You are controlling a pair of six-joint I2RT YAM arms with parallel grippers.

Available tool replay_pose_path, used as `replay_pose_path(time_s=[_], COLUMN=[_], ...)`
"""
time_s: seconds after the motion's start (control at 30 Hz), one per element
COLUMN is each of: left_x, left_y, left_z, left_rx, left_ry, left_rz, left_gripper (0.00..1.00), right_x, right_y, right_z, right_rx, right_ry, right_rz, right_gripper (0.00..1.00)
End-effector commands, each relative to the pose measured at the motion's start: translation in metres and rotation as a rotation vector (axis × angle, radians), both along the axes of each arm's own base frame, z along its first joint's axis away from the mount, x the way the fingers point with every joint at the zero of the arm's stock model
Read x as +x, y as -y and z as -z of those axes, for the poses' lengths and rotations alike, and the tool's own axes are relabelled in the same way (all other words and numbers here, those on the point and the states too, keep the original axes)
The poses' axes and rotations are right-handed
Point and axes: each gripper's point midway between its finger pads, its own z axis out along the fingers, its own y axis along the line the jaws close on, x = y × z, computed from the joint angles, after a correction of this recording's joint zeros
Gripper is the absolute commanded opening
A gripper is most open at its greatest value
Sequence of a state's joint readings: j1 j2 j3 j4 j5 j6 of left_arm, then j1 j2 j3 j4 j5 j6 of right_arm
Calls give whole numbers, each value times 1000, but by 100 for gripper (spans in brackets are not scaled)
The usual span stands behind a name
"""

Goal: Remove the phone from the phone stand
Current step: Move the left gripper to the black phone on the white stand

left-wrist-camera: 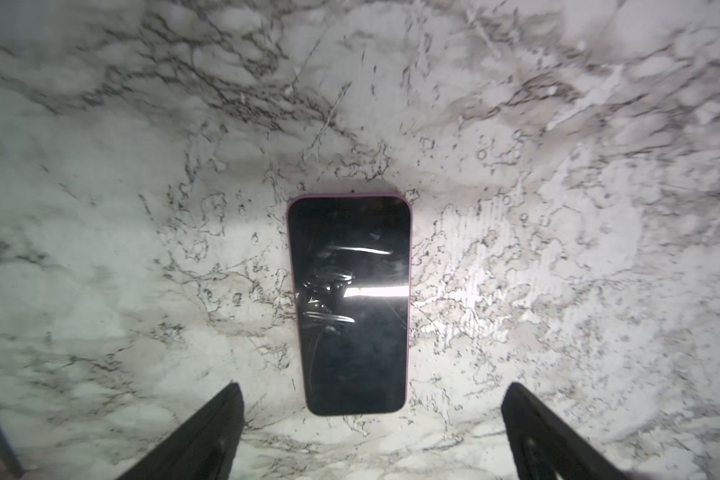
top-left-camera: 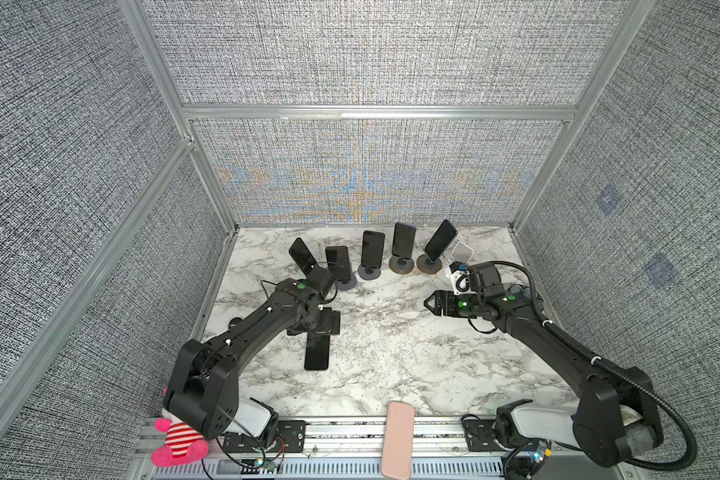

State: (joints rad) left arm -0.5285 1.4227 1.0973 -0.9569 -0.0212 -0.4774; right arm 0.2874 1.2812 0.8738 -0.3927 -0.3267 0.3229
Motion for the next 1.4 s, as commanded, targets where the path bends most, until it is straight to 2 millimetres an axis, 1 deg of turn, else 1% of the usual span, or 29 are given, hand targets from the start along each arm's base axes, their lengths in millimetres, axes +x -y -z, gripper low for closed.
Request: replay_pose_path(time_s=[0.0,0.1,0.2,0.3,0.5,0.57,0.63,0.73,0.77,0.83,0.87,0.97,1.07,1.1,1.23,1.37], left_x=[-7,3,24,55,112,128,141,155,158,166,170,184,195,200,215,225], left_y=[-17,-25,-28,-44,-57,-61,-67,-77,-78,-86,-88,-89,-89,-90,-92,-89], left_z=[-27,-61,-87,-100,-125,-133,-137,-136,-134,-127,-123,-108,-94,-85,-78,-70], left_rx=[95,153,136,166,102,59,7,-57,-75,-99,-115,-169,-204,-212,-234,-265], left_ry=[6,53,114,174,286,318,333,316,303,263,249,218,177,154,149,136], left_rz=[113,214,268,262,259,251,242,253,269,280,289,299,289,283,267,257], left_gripper=[99,99,99,99,98,96,90,81,80,78,77,71,60,56,54,52], right_x=[-5,-7,-7,-9,-21,-24,-28,-31,-32,-32,-32,-32,-36,-37,-43,-45], right_y=[-8,-13,-19,-25,-30,-33,-36,-40,-41,-43,-43,-42,-41,-40,-39,-35], right_z=[-5,-11,-21,-26,-35,-37,-36,-34,-33,-34,-36,-38,-38,-38,-39,-39], right_rx=[20,29,60,96,114,135,161,191,196,203,204,197,189,191,191,166], right_ry=[-9,-10,5,-8,-12,-11,-27,-49,-54,-53,-47,-39,-37,-37,-39,-26], right_rz=[-62,-113,-140,-161,-231,-242,-256,-266,-270,-279,-284,-291,-290,-286,-293,-283], right_gripper=[87,88,88,89,89,89,89,90,89,89,89,89,89,89,89,89])
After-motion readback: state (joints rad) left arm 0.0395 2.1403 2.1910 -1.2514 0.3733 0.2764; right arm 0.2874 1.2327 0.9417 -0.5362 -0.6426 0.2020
